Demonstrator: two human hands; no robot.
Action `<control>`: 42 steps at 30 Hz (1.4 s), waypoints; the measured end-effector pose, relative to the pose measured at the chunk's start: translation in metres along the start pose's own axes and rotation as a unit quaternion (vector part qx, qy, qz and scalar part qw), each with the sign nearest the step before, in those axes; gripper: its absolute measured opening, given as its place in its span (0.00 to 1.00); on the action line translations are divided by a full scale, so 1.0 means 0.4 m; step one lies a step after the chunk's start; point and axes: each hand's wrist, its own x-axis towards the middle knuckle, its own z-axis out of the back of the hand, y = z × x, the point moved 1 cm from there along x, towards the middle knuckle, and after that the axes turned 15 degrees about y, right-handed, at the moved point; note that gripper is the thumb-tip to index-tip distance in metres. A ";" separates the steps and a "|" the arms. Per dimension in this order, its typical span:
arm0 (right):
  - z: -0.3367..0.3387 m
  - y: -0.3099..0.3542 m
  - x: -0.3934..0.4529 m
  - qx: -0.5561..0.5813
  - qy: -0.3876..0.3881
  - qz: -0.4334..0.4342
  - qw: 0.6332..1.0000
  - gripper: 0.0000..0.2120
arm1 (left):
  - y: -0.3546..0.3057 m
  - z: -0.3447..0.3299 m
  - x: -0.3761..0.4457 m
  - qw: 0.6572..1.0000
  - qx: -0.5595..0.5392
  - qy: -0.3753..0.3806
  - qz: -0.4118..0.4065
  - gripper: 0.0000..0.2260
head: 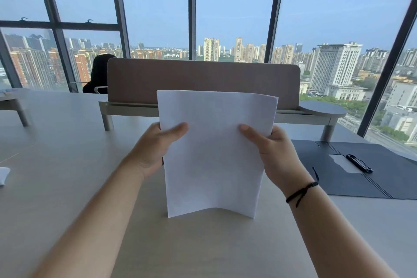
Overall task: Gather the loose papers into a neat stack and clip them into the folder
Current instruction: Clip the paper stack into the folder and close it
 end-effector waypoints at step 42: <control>-0.076 -0.260 -0.042 0.209 -0.052 -0.119 0.969 0.12 | 0.283 -0.017 -0.017 0.957 -0.264 -0.119 0.019 0.14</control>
